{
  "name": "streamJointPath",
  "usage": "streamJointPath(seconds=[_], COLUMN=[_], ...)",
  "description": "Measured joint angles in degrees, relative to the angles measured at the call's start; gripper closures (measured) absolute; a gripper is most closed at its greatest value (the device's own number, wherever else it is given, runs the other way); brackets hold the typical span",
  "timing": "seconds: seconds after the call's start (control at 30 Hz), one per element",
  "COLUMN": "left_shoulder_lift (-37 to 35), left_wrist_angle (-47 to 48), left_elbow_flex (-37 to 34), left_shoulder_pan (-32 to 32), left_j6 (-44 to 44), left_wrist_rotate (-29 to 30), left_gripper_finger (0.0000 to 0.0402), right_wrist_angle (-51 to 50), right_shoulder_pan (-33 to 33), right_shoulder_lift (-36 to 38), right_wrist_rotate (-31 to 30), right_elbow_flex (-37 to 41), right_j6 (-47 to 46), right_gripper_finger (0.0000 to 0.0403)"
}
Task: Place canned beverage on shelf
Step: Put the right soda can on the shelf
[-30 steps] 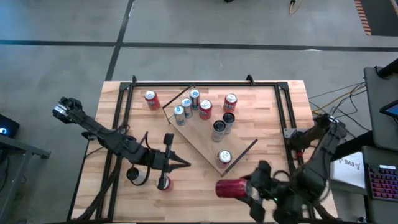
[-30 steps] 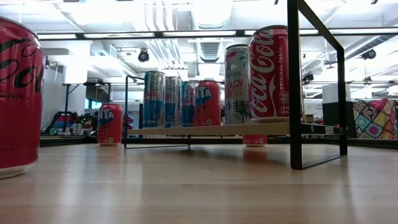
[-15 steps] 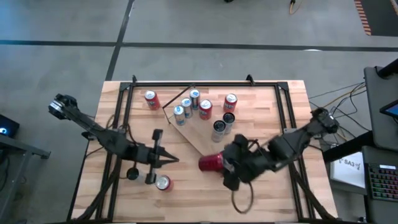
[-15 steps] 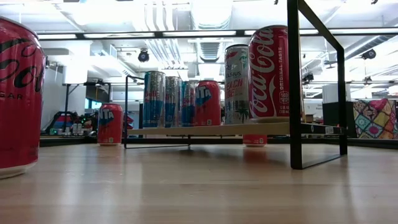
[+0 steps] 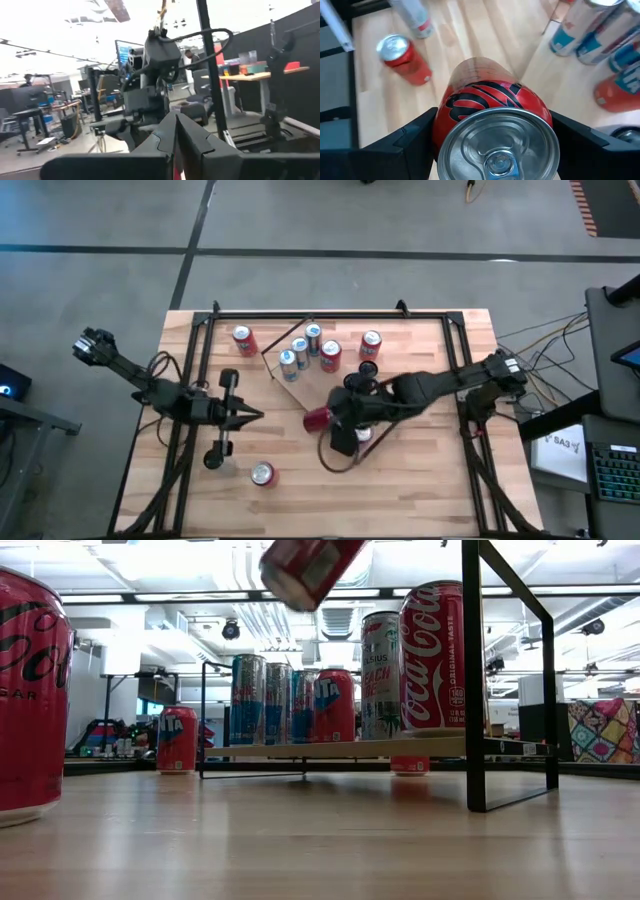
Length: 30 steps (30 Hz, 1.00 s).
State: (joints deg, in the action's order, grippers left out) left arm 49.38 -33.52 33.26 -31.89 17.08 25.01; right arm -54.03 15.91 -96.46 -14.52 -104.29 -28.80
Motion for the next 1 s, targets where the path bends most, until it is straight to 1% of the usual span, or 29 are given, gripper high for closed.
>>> streamJointPath(seconds=[0.27,0.43,0.63,0.87,0.9,1.0], left_shoulder_lift=[-3.28,-3.53,-3.01,-2.99,-2.99,-2.99], left_wrist_angle=[0.03,0.05,0.11,0.11,0.11,0.13], left_elbow_flex=[-1.41,-1.60,-1.58,-1.58,-1.58,-1.58], left_shoulder_pan=[0.01,0.01,0.01,0.01,0.01,0.01], left_j6=[1.95,3.12,3.26,3.26,3.26,3.26], left_wrist_rotate=[0.02,0.07,0.09,0.10,0.11,0.11], left_gripper_finger=[0.0402,0.0402,0.0402,0.0402,0.0402,0.0402], right_wrist_angle=[-0.20,-2.51,-12.24,-24.45,-25.64,-26.51], right_shoulder_pan=[-4.19,-5.04,-5.66,-7.97,-8.35,-10.10], right_shoulder_lift=[-4.90,-10.33,-18.22,-26.20,-27.09,-27.35], right_wrist_rotate=[5.01,6.41,7.41,6.39,6.43,7.30], right_elbow_flex=[-3.27,-8.73,-18.12,-29.76,-30.80,-30.17], right_j6=[2.91,5.47,7.54,11.67,12.72,15.63], right_gripper_finger=[0.0106,0.0106,0.0106,0.0106,0.0106,0.0105])
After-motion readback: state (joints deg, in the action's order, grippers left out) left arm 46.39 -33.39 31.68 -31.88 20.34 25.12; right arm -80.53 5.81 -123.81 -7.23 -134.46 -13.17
